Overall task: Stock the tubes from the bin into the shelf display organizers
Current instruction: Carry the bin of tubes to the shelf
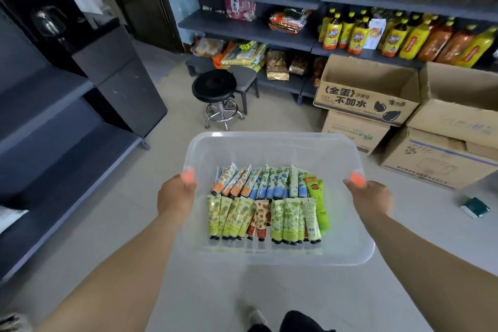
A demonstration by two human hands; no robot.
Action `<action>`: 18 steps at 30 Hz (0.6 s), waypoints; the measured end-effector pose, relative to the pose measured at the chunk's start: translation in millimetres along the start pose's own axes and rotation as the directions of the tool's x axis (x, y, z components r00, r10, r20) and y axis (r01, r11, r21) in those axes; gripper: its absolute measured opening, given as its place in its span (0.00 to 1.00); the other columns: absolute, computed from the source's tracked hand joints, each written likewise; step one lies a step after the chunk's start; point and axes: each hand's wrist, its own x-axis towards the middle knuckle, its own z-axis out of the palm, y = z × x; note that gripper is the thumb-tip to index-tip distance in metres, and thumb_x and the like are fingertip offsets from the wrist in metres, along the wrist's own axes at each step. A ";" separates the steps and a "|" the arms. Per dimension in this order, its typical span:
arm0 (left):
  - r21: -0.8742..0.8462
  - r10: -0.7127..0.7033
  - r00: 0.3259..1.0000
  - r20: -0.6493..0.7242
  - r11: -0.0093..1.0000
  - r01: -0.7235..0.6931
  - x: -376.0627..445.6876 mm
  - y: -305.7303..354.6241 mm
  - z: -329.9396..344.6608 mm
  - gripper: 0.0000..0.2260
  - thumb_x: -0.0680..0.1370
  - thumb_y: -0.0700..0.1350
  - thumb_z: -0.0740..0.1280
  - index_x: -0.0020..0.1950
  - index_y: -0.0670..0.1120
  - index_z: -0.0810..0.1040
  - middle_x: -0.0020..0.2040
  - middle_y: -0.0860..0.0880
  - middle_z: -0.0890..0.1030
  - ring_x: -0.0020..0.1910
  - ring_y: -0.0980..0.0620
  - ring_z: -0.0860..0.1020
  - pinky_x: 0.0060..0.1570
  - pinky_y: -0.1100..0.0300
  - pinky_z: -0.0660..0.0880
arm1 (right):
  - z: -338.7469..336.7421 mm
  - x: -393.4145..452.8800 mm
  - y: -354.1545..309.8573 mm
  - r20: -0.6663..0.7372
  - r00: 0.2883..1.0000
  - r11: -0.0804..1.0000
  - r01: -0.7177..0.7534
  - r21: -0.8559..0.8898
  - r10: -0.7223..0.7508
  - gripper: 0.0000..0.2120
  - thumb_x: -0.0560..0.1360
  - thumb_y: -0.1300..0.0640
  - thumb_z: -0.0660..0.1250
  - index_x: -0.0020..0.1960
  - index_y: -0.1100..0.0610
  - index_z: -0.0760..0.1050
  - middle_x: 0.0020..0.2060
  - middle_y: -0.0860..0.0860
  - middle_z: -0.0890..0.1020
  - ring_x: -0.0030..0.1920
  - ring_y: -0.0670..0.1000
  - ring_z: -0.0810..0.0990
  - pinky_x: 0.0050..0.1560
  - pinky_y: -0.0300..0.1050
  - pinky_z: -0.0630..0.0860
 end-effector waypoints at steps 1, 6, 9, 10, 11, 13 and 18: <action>0.012 0.011 1.000 0.002 1.000 -0.011 22.8 5.8 -2.7 0.19 0.79 0.50 0.57 0.30 0.45 0.62 0.32 0.43 0.73 0.34 0.42 0.72 0.34 0.56 0.66 | 7.2 7.6 -16.3 -0.007 1.000 1.000 -0.010 0.008 0.010 0.23 0.72 0.46 0.68 0.27 0.57 0.64 0.28 0.57 0.71 0.37 0.59 0.75 0.38 0.46 0.66; 0.073 0.050 0.999 -0.002 0.996 -0.049 136.4 31.1 -8.0 0.17 0.79 0.48 0.56 0.31 0.45 0.64 0.33 0.44 0.72 0.35 0.42 0.72 0.34 0.56 0.65 | 49.8 60.8 -100.7 -0.028 0.999 0.998 -0.029 0.054 0.031 0.22 0.71 0.44 0.68 0.28 0.57 0.67 0.33 0.59 0.76 0.42 0.62 0.79 0.41 0.48 0.72; 0.106 0.065 0.998 0.004 0.992 -0.065 207.6 47.6 -4.8 0.17 0.79 0.49 0.56 0.32 0.44 0.66 0.32 0.44 0.72 0.33 0.43 0.71 0.32 0.57 0.62 | 80.9 102.1 -151.8 -0.025 0.999 0.996 -0.037 0.079 0.039 0.20 0.71 0.44 0.69 0.29 0.57 0.69 0.34 0.59 0.78 0.42 0.61 0.79 0.42 0.49 0.73; 0.104 0.072 0.997 0.001 0.992 -0.072 229.8 53.2 -3.3 0.19 0.80 0.50 0.55 0.31 0.44 0.65 0.31 0.45 0.72 0.32 0.44 0.70 0.31 0.57 0.62 | 90.6 115.7 -168.4 -0.023 0.999 0.996 -0.037 0.081 0.039 0.20 0.71 0.44 0.69 0.29 0.56 0.69 0.35 0.59 0.79 0.42 0.61 0.79 0.43 0.49 0.73; 0.095 0.072 0.997 -0.003 0.993 -0.072 254.2 58.7 -0.9 0.20 0.80 0.51 0.54 0.30 0.44 0.65 0.29 0.45 0.71 0.31 0.44 0.70 0.30 0.57 0.61 | 101.0 131.6 -186.6 -0.019 0.999 0.996 -0.035 0.080 0.037 0.19 0.71 0.44 0.69 0.30 0.56 0.70 0.35 0.59 0.79 0.42 0.61 0.79 0.42 0.48 0.72; 0.082 0.054 0.999 -0.002 0.995 -0.054 304.4 70.2 3.2 0.21 0.80 0.51 0.55 0.30 0.44 0.64 0.28 0.45 0.70 0.29 0.45 0.69 0.28 0.58 0.60 | 121.0 163.6 -223.1 -0.011 0.999 0.997 -0.038 0.073 0.039 0.19 0.71 0.44 0.69 0.30 0.56 0.70 0.35 0.58 0.78 0.42 0.60 0.79 0.42 0.48 0.72; 0.092 0.050 0.999 0.017 0.994 -0.051 429.6 98.0 4.1 0.17 0.79 0.49 0.57 0.31 0.43 0.65 0.29 0.45 0.71 0.32 0.43 0.73 0.30 0.58 0.63 | 164.0 238.4 -321.1 -0.003 1.000 0.999 -0.027 0.044 0.027 0.17 0.71 0.44 0.69 0.38 0.59 0.77 0.38 0.60 0.81 0.43 0.60 0.79 0.45 0.50 0.74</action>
